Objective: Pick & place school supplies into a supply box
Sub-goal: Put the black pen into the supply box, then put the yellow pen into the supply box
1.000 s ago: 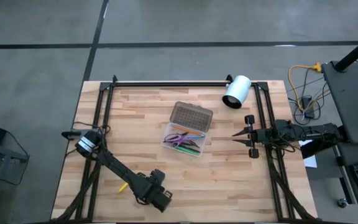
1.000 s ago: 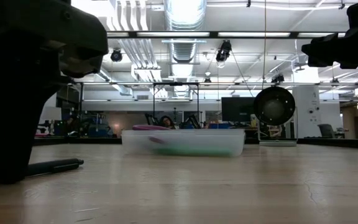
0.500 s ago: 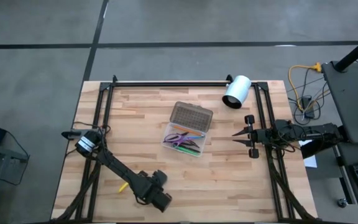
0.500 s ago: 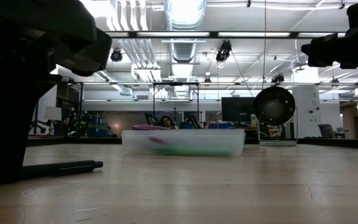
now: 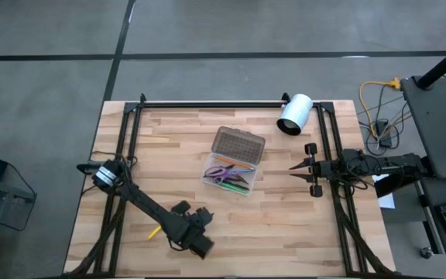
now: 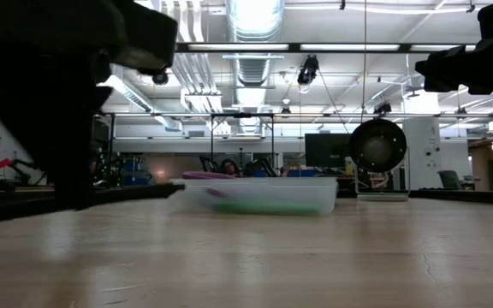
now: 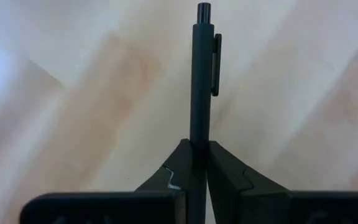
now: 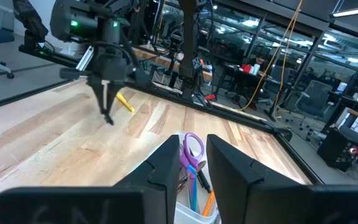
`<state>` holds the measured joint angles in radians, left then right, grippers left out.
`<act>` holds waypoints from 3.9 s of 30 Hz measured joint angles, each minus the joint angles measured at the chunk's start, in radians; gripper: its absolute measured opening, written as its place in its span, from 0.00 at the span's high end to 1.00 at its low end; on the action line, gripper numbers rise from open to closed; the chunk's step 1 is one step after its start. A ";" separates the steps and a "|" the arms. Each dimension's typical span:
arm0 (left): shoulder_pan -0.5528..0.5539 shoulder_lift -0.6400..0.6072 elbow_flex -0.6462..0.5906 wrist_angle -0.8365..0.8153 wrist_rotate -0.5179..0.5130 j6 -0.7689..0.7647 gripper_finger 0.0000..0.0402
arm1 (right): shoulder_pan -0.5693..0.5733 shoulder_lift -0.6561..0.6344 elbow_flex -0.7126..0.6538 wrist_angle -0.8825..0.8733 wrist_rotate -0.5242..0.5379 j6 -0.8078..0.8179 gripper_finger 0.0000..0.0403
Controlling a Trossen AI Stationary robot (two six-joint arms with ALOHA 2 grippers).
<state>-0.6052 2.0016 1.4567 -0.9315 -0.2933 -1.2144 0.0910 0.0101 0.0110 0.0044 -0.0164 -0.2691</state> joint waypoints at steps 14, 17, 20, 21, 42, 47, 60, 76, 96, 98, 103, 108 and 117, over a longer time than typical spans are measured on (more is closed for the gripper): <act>0.123 -0.026 0.067 -0.161 -0.289 0.320 0.97 | 0.000 0.000 0.000 0.000 0.000 0.000 0.80; 0.143 -0.026 0.068 -0.158 -0.323 0.406 0.97 | 0.000 0.000 0.000 0.000 0.000 0.000 0.82; 0.152 -0.025 0.068 -0.157 -0.379 0.460 0.97 | 0.000 0.000 0.000 0.000 0.000 0.000 0.83; 0.156 -0.023 0.069 -0.157 -0.394 0.491 0.97 | 0.000 0.000 0.000 0.000 0.000 0.000 0.83; 0.219 -0.009 0.066 0.007 -0.637 1.078 0.97 | 0.000 0.000 0.000 0.000 0.000 0.000 0.80; 0.255 -0.009 0.047 0.118 -0.640 1.176 0.97 | 0.000 0.000 0.000 0.000 0.000 0.000 0.82; 0.296 -0.009 -0.022 0.275 -0.640 1.337 0.97 | 0.000 0.000 0.000 0.000 0.000 0.000 0.81; 0.295 -0.009 -0.022 0.285 -0.639 1.333 0.86 | 0.000 0.000 0.000 0.000 0.000 0.000 0.82; 0.284 -0.009 -0.019 0.277 -0.637 1.262 0.86 | 0.000 0.000 0.000 0.000 0.000 0.000 0.79; 0.277 -0.009 -0.019 0.276 -0.636 1.243 0.86 | 0.000 0.000 0.000 0.000 0.000 0.000 0.79; 0.258 -0.025 -0.019 0.254 -0.636 1.168 0.86 | 0.000 0.000 0.000 0.000 0.000 0.000 0.81; 0.253 -0.039 -0.018 0.189 -0.606 1.032 0.86 | 0.000 -0.001 0.000 0.000 0.000 0.000 0.83; 0.252 -0.079 -0.018 0.047 -0.364 0.703 0.86 | 0.000 -0.001 0.000 0.000 0.000 0.000 0.81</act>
<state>-0.3531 1.9224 1.4391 -0.8845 -0.6575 -0.5111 0.0907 0.0093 0.0109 0.0040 -0.0162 -0.2691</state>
